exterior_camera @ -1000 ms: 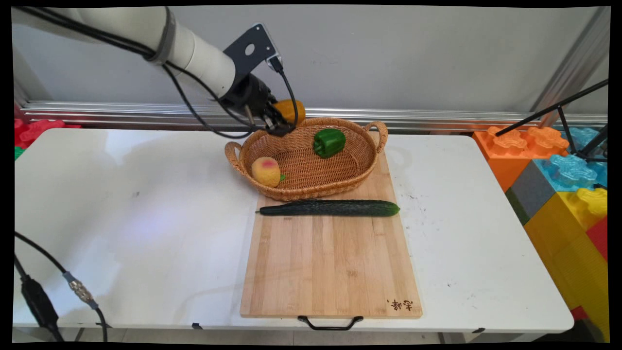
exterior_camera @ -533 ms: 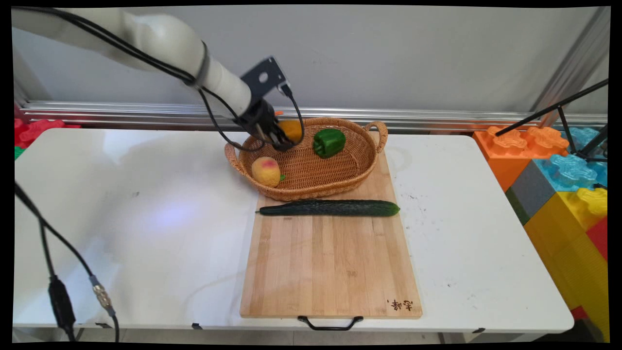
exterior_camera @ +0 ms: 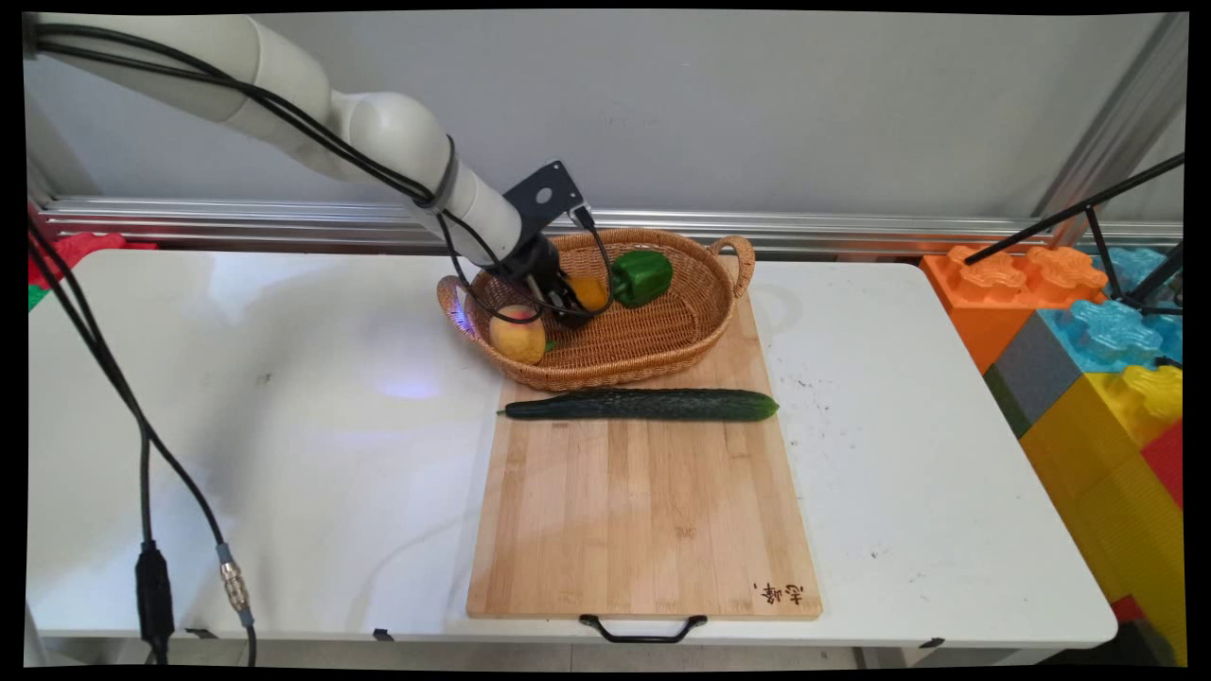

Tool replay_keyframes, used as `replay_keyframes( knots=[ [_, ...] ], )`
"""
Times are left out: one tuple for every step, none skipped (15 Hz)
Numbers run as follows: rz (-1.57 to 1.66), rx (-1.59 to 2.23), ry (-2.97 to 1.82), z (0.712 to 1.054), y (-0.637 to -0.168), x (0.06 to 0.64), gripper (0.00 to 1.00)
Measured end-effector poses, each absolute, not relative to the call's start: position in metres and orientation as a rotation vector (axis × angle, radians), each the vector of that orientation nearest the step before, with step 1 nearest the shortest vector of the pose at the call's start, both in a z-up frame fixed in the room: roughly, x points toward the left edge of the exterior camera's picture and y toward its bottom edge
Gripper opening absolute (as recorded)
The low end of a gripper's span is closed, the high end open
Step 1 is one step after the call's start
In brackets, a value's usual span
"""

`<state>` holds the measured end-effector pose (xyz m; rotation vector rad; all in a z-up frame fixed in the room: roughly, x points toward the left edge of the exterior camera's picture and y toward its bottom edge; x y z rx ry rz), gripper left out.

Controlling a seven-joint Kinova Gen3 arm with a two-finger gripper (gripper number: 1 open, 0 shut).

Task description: Place the picked object in the vegetable basket

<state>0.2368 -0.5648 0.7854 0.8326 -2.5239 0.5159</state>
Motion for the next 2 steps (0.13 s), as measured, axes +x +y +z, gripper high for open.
replay_keyframes(
  knots=[
    [0.512, 0.828, -2.523, 0.7848, -0.5655, 0.2345, 1.00],
    [0.506, 0.818, -2.519, 0.7855, -0.5659, 0.2301, 1.00]
  ],
)
